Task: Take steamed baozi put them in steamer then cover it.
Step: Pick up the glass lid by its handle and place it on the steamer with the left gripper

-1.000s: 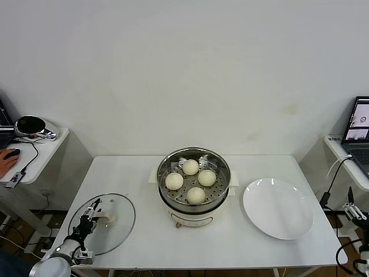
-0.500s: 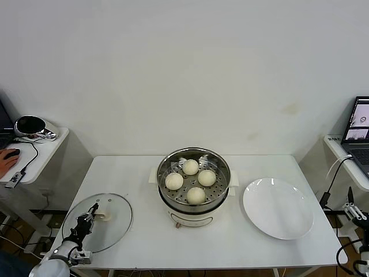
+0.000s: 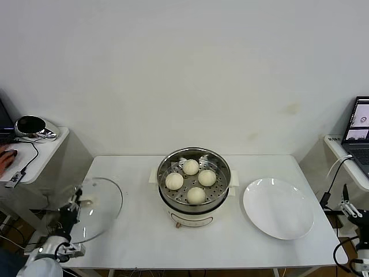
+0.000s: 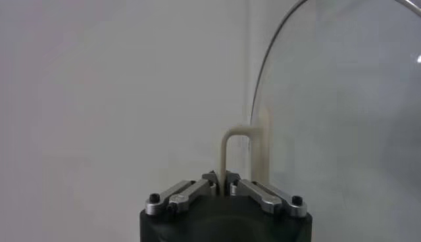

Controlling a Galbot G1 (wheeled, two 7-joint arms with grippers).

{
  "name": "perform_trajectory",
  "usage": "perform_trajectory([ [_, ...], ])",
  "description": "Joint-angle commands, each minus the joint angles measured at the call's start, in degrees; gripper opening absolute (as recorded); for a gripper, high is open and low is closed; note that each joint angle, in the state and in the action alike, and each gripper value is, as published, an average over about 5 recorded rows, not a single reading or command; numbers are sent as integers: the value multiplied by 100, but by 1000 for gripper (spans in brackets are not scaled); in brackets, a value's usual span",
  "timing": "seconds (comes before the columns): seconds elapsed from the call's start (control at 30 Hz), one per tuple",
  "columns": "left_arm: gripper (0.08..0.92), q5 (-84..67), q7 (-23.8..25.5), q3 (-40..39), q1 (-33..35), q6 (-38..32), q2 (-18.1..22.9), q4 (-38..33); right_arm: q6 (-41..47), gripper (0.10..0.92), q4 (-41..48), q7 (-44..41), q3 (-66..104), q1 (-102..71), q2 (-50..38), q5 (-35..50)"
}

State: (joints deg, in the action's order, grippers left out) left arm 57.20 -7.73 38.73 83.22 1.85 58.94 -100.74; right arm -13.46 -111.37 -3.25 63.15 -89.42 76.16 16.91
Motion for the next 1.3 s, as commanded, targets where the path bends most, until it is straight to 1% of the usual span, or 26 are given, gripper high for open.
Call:
perform_trajectory([
  [0.03,142,-731,631,-278,2,1818,-551,-2157,-38,823,-69,-14,-233,-43,81,-190],
  [0.1,142,-820,689,-639,-217,1929,-769,-2220,-63,823,-73,-19,-336,-57,116,-274],
  [0.17,142,-829,707,-1147,-576,2023,-954,-2187,-81,823,-64,-15,-459,-47,156,-365],
  [0.23,142,-778,714,-1789,-1093,2155,-1071,-2048,-87,823,-57,-2,-580,-15,216,-468],
  [0.3,142,-666,762,-2442,-1682,2309,-1069,-1848,-92,823,-62,21,-684,22,296,-585],
  [0.4,142,-310,975,-3234,-2548,2527,-804,-1596,-104,823,-71,67,-808,58,412,-755],
  [0.5,142,137,1341,-3967,-3330,2780,-318,-1409,-110,823,-44,114,-912,89,481,-896],
  [0.63,142,558,1873,-4869,-3996,3147,257,-1138,-114,823,17,157,-991,152,530,-1057],
  [0.77,142,988,2387,-5284,-4273,3484,696,-919,-134,823,38,168,-1004,161,563,-1132],
  [0.97,142,1679,2985,-5449,-4449,3703,1279,-610,-193,823,76,168,-1012,136,595,-1189],
  [1.03,142,1831,3087,-5467,-4452,3730,1444,-500,-209,823,96,169,-1020,146,607,-1213],
  [1.13,142,1937,3112,-5462,-4416,3730,1642,-337,-221,823,103,171,-1032,150,616,-1228],
  [1.3,142,1986,3046,-5433,-4335,3684,1761,-139,-240,823,104,168,-1034,128,588,-1208],
])
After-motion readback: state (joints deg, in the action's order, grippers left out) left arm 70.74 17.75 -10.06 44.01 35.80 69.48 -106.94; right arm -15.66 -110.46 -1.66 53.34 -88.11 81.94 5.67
